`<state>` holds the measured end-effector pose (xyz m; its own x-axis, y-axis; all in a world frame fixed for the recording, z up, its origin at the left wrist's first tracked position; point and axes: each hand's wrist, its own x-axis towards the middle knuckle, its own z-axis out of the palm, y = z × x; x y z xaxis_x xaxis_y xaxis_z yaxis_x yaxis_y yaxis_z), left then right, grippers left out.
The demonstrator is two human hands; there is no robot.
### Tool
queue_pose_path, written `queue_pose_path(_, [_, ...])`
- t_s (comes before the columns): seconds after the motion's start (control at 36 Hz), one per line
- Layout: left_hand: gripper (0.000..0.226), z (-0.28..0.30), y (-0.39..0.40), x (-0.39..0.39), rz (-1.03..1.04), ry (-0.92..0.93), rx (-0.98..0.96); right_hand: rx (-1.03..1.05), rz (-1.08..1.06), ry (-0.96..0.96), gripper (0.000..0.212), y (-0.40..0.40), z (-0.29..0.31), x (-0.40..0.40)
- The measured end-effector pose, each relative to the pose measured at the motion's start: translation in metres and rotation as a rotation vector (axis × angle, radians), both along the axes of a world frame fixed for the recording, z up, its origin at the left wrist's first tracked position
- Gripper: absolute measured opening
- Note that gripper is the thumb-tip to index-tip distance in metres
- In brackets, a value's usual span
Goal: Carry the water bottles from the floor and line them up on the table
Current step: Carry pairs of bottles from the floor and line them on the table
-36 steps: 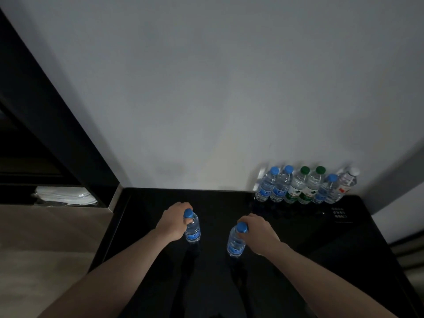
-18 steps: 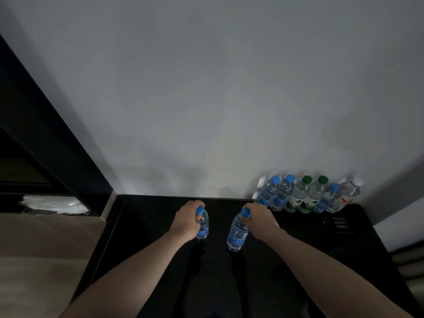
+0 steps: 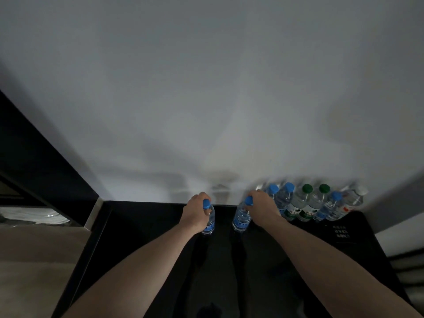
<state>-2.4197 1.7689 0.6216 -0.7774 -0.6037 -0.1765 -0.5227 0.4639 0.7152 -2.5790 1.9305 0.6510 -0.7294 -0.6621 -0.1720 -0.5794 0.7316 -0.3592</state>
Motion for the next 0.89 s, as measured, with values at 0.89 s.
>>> queue_pose_path(0.89, [0.028,-0.009,0.003,-0.090,-0.057,0.100,-0.008,-0.004,0.032,0.094,0.029,-0.022,-0.004,-0.060])
